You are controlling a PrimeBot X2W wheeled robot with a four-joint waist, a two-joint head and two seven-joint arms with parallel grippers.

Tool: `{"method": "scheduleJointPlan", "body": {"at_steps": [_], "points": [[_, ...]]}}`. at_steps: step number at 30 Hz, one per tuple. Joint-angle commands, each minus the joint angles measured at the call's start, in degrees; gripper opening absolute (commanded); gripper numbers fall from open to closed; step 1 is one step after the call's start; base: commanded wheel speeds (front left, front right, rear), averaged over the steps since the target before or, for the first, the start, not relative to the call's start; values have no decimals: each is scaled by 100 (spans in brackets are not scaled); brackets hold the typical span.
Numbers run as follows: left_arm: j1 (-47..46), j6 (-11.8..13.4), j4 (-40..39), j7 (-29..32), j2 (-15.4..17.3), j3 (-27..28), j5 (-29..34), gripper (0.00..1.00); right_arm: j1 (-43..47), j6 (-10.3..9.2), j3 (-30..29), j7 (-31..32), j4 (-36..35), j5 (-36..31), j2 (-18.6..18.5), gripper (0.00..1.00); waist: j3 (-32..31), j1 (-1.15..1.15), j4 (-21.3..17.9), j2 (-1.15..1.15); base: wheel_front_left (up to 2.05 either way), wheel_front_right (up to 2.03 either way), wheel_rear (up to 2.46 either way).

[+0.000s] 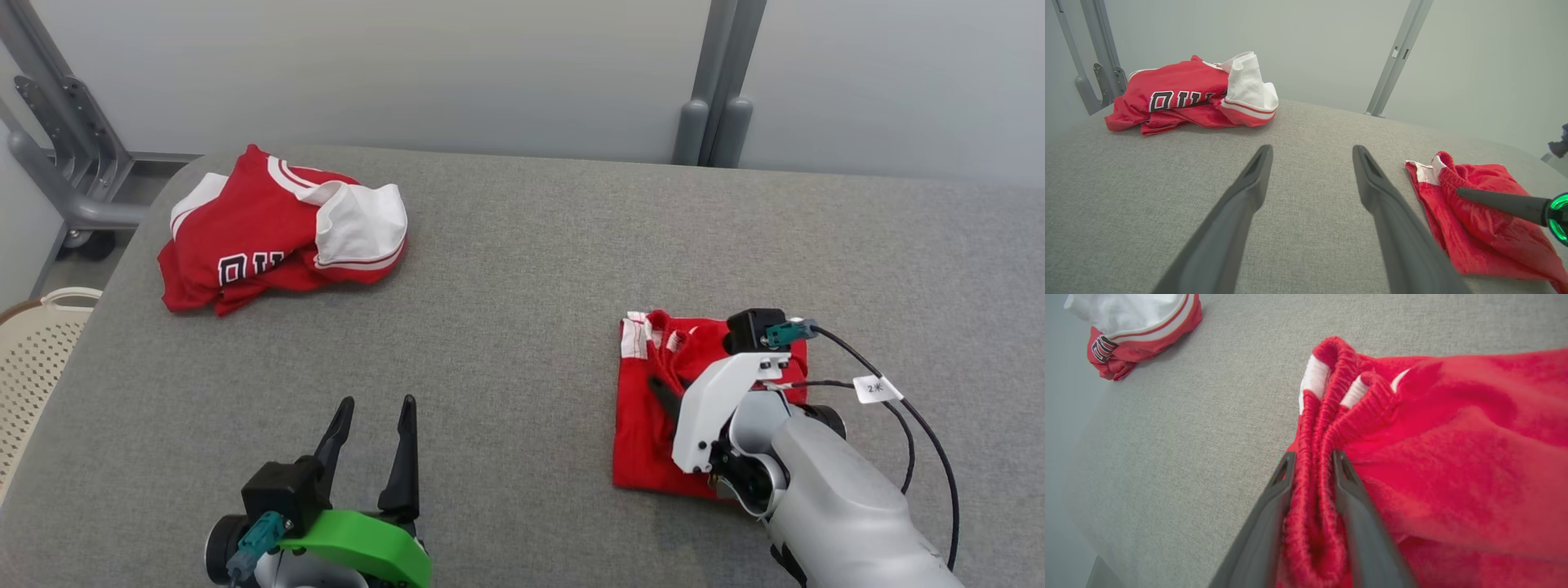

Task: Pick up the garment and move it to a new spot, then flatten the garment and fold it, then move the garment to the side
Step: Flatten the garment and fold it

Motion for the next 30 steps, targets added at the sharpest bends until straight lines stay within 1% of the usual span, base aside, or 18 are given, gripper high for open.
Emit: {"method": "scheduleJointPlan", "body": {"at_steps": [1, 2, 3, 7, 14, 18, 21, 24, 29, 30], "points": [[13, -9, -1, -23, 1, 1, -21, 100, -104, 2, 72, -90, 78, 60, -12, 63, -8, 0, -1, 0, 0, 0, 0], [18, -7, -1, -20, 6, -3, -27, 100, -133, 2, 146, -136, 126, 82, -13, 86, -13, 0, -4, 0, 0, 0, 0], [21, -5, -3, -14, 14, -3, -31, 100, -163, 2, 212, -175, 176, 127, -13, 100, -14, 0, -8, 0, 0, 0, 0], [21, -8, -6, -3, 44, -4, -50, 100, -282, 2, 503, -360, 276, 194, -14, 100, -12, 0, -28, 0, 0, 0, 0], [-2, -23, 14, -10, 65, 14, -63, 100, -411, 2, 974, -570, 204, 344, -15, 100, -6, 0, -71, 0, 0, 0, 0], [16, 19, -20, -11, 85, 17, -61, 100, -477, 2, 1153, -714, 128, 306, -13, 100, -15, 0, -114, 0, 0, 0, 0], [55, 49, -51, -9, 117, 28, -72, 100, -547, 2, 1273, -805, -69, 287, -13, 100, -40, 0, -189, 0, 0, 0, 0], [89, 83, -88, -11, 140, 41, -74, 100, -567, 2, 1230, -931, -212, 186, -16, 100, -55, 0, -272, 0, 0, 0, 0], [118, 140, -202, -14, 176, 52, -46, 100, -686, 2, 779, -1279, -272, -310, -15, 100, -56, 0, -451, 0, 0, 0, 0], [118, 140, -202, -14, 176, 52, -46, 100, -686, 2, 779, -1279, -272, -310, -15, 100, -56, 0, -451, 0, 0, 0, 0]]}}
